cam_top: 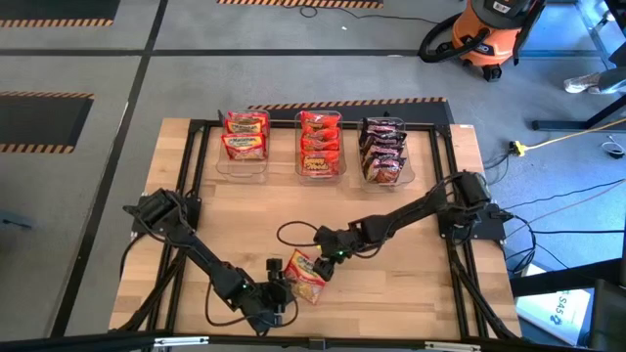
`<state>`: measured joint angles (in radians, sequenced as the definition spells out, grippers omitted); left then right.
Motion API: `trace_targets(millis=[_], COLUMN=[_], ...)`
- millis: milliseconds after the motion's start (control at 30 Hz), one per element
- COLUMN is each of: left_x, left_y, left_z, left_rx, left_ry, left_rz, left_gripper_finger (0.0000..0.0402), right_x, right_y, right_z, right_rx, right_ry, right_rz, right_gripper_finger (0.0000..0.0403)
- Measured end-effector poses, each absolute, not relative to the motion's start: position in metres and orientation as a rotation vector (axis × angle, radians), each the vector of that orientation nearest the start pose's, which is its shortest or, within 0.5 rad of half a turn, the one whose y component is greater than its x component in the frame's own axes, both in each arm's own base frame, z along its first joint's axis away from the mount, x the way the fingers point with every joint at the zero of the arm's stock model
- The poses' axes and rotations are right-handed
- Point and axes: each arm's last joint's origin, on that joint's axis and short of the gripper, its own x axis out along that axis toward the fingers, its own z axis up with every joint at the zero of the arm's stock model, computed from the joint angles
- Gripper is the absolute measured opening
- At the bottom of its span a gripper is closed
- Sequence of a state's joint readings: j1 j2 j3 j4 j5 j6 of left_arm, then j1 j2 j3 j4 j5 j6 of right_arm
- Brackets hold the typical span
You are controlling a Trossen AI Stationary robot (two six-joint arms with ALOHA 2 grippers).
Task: Sort Maruchan noodles
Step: Put the red noodle pack into the left transparent bin
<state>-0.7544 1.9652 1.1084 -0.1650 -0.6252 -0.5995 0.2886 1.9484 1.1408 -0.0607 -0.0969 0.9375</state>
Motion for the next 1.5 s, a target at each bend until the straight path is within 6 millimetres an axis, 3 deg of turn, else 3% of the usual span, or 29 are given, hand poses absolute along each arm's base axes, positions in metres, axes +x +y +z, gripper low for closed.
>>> trace_targets(millis=[467, 767, 1033, 1400, 1500], left_x=[0.285, 0.284, 0.281, 0.269, 0.263], left_y=[-0.244, -0.244, -0.245, -0.236, -0.232], left_z=[0.124, 0.124, 0.135, 0.175, 0.191], left_rx=[0.091, 0.094, 0.082, 0.045, 0.026], left_ry=[0.768, 0.768, 0.765, 0.768, 0.771], left_rz=[0.127, 0.123, 0.104, 0.063, 0.048], left_gripper_finger=[0.0202, 0.0202, 0.0202, 0.0202, 0.0202], right_x=[0.394, 0.397, 0.404, 0.414, 0.417], right_y=[0.127, 0.136, 0.14, 0.143, 0.143], right_z=[0.115, 0.111, 0.119, 0.135, 0.14], right_rx=[0.941, 0.941, 0.88, 0.787, 0.739], right_ry=[0.928, 0.871, 0.889, 0.832, 0.826], right_rz=[0.172, 0.202, 0.206, 0.25, 0.24], right_gripper_finger=[0.0292, 0.0285, 0.0175, 0.0021, 0.0005])
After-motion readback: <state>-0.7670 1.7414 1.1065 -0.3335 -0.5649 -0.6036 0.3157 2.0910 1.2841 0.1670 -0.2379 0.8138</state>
